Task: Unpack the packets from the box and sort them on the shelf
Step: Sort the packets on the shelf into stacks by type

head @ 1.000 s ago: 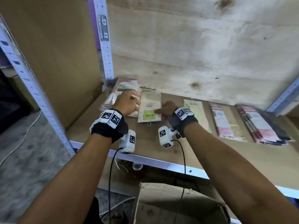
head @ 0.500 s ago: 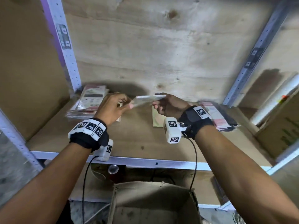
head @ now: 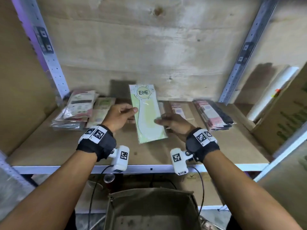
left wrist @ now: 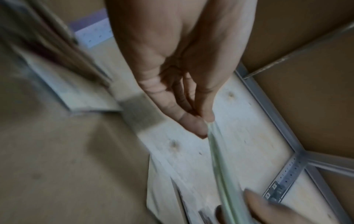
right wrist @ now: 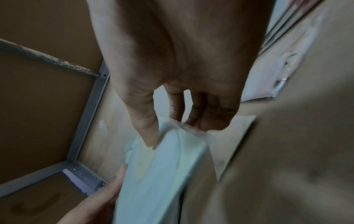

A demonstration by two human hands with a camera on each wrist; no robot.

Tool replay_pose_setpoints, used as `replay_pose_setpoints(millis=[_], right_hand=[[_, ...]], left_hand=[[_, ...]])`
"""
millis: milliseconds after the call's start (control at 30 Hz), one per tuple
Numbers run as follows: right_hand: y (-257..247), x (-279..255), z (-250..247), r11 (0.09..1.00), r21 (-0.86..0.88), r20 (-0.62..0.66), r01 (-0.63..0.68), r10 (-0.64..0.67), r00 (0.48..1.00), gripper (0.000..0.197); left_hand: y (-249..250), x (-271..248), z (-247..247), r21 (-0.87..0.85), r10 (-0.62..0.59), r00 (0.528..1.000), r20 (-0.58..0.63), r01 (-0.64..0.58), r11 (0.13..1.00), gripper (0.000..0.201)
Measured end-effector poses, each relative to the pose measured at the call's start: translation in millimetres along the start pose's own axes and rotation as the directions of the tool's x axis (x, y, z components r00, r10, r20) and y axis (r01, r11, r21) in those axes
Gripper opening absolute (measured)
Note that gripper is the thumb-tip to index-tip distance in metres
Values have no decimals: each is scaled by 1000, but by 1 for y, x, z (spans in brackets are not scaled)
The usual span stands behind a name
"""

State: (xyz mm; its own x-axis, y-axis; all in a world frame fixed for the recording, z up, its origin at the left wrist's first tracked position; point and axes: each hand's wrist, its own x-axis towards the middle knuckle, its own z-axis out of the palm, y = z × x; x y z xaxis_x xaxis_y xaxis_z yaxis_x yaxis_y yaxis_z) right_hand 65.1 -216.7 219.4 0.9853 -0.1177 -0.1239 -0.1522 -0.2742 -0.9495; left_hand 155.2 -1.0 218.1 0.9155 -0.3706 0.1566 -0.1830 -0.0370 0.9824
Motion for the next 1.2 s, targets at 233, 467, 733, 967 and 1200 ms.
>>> replay_pose_setpoints(millis=[233, 467, 733, 967, 1200], right_hand=[[21, 9, -6, 994, 89, 112, -61, 50, 992, 31], [19, 13, -14, 958, -277, 274, -70, 148, 950, 9], [21, 3, -10, 974, -224, 267, -42, 103, 958, 62], [19, -10, -18, 981, -188, 259, -40, 89, 962, 23], [19, -17, -23, 998, -29, 190, -63, 68, 979, 22]], left_hand=[[-22, 14, 6, -27, -249, 968, 37, 250, 968, 39], [-34, 38, -24, 14, -235, 963, -130, 239, 971, 40], [-43, 36, -27, 533, -84, 972, -219, 191, 824, 65], [-29, 33, -31, 664, -77, 984, -163, 167, 729, 59], [-31, 28, -36, 129, -292, 940, -175, 316, 940, 63]])
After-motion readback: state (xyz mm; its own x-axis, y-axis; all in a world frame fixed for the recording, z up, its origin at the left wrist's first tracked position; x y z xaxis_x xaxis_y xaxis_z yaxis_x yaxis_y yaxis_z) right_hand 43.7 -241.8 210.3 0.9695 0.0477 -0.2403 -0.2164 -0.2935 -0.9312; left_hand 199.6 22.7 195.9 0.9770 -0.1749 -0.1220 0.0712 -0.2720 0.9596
